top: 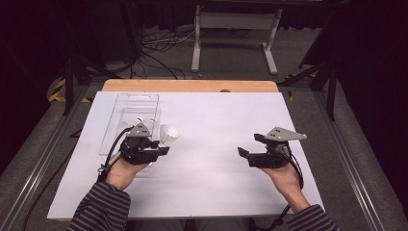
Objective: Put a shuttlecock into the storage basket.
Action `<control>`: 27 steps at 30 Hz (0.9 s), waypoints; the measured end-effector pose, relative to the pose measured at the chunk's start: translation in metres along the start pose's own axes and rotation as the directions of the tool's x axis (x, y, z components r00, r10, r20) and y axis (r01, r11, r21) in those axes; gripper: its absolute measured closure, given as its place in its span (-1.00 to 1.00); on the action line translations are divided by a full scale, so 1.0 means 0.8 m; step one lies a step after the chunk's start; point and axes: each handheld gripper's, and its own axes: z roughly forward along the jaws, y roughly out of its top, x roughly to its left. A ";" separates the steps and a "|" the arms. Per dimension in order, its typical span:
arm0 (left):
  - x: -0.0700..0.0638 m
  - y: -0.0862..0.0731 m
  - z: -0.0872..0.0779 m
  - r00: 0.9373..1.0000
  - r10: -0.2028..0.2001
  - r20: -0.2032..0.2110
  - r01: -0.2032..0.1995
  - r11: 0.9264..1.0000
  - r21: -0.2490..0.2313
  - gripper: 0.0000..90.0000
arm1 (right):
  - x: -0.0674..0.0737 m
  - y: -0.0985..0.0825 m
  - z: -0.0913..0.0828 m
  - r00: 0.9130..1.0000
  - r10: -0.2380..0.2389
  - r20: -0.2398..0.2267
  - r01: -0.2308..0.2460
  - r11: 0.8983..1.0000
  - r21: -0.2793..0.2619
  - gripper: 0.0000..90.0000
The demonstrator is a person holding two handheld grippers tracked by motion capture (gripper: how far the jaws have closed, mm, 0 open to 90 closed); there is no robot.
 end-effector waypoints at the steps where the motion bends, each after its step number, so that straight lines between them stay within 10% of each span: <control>1: 0.001 0.000 -0.001 1.000 0.000 -0.009 0.000 1.000 -0.004 0.45 | -0.001 -0.002 -0.001 1.000 0.004 0.005 -0.004 1.000 -0.007 -0.59; 27: 0.018 -0.009 -0.024 0.999 -0.045 -0.030 0.045 0.999 -0.024 0.45 | -0.024 -0.063 -0.022 0.989 0.111 0.099 -0.103 0.992 -0.078 -0.68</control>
